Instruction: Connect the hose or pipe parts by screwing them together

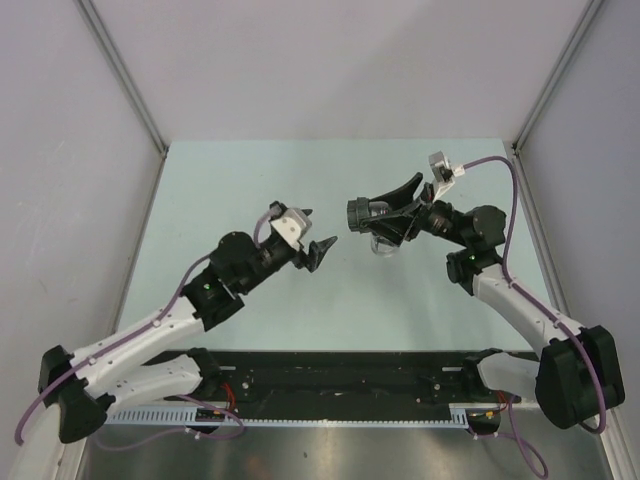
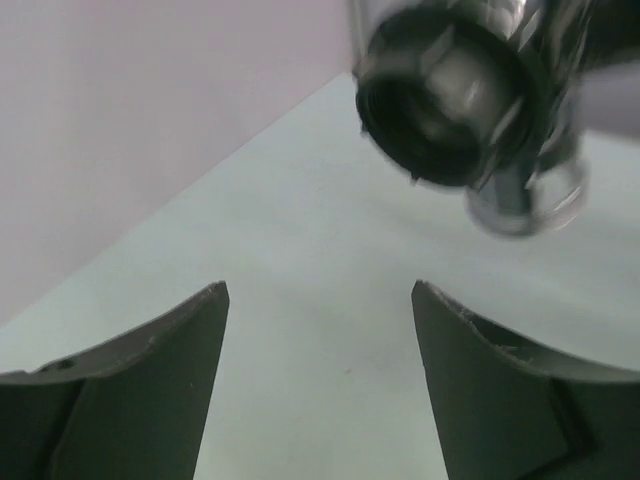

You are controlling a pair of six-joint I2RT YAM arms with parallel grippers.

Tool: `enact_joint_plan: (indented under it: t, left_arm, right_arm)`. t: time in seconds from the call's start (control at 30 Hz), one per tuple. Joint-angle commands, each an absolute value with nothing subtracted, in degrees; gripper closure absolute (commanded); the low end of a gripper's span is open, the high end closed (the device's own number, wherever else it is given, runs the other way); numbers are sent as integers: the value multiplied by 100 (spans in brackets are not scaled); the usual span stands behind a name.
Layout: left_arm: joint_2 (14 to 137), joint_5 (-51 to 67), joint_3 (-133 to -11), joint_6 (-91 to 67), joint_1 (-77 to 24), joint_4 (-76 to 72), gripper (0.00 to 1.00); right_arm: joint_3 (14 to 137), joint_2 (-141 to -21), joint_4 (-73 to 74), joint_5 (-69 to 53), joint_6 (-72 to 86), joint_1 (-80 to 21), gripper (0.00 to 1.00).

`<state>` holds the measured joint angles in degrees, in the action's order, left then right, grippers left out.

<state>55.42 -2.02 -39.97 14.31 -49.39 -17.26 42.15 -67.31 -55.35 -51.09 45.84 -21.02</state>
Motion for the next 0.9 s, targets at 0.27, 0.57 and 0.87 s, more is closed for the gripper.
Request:
enact_joint_plan:
  t: [0.27,0.57,0.87]
  left_arm:
    - [5430,3619,-5624,-3558,-3121,255,35]
    - [6064,5299,-5310,-6238,-2953,-2042,52]
    - [6275,5414,-5036,-6311,-2927,-2285,64]
  right_arm:
    - [4325,-5994,-4245,-4922,10,-2575,100]
    - [4008,-5845,-4377,-4965,-738,-3129,100]
    - [3981,-5801,-4605,-4948,-510,-3164,100]
